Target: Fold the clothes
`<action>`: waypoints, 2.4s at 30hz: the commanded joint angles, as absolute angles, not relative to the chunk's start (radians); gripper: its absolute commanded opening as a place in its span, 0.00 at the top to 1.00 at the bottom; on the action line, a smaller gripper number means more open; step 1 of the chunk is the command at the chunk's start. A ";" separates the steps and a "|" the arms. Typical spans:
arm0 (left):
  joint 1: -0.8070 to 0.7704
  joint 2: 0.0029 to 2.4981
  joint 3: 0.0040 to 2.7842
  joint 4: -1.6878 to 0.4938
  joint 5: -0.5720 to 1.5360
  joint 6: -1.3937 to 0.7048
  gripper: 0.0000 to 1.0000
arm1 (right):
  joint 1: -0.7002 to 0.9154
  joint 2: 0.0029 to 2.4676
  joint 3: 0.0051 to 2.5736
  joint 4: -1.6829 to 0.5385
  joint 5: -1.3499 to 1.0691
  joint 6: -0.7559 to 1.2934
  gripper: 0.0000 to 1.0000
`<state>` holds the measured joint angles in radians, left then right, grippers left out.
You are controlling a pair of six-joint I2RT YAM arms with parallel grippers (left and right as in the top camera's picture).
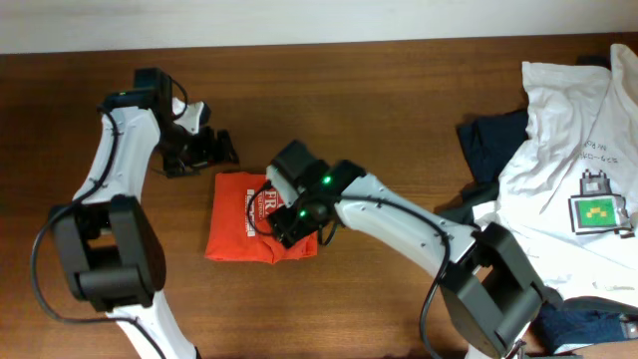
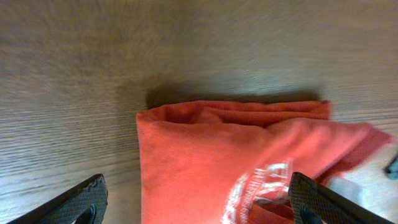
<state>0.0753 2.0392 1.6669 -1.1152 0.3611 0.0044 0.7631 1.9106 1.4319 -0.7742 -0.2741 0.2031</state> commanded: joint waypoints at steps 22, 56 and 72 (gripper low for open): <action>0.068 2.200 1.601 -1.133 0.220 -0.004 0.01 | 0.762 1.854 1.471 -1.016 -0.282 0.327 0.59; 0.029 1.905 1.149 -0.898 0.228 0.022 0.27 | 0.704 1.958 1.311 -0.884 -0.273 0.341 0.84; 0.035 1.796 1.274 -0.844 0.548 0.190 0.01 | 0.508 1.881 1.797 -1.220 -0.115 0.196 0.50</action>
<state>0.0349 1.7393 1.2736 -0.8677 0.4942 0.1200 0.5381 1.9320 1.7706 -1.1915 -0.1337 0.1974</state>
